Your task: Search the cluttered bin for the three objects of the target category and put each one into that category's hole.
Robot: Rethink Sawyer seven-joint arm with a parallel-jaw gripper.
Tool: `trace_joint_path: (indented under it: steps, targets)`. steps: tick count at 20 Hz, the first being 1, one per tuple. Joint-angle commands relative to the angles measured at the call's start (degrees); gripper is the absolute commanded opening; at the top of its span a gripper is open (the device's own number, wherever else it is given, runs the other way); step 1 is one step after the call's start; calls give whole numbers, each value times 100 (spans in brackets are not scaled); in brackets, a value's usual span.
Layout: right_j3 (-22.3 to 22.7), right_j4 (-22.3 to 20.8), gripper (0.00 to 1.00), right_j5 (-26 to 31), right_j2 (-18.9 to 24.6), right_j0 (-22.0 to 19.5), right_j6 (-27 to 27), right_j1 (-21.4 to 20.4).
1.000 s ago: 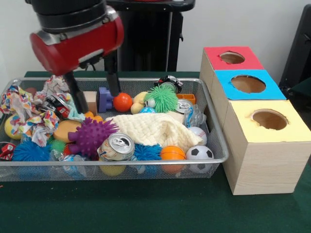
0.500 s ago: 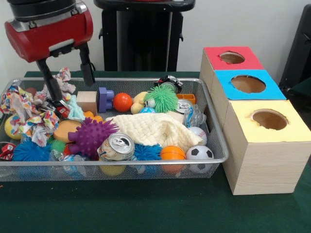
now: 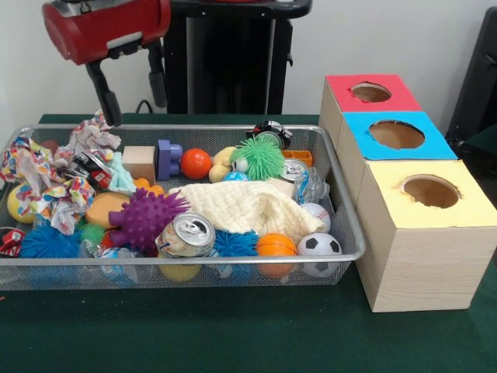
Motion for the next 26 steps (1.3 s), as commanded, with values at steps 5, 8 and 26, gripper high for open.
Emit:
trace_joint_path:
  steps: [5, 8, 26]
  targets:
    - [1363, 259, 100, -759, -371, -162, 876, -433]
    - [1041, 233, 100, -696, -250, -145, 527, -292]
    - [-2278, -236, 100, 482, -195, 467, -783, 1903]
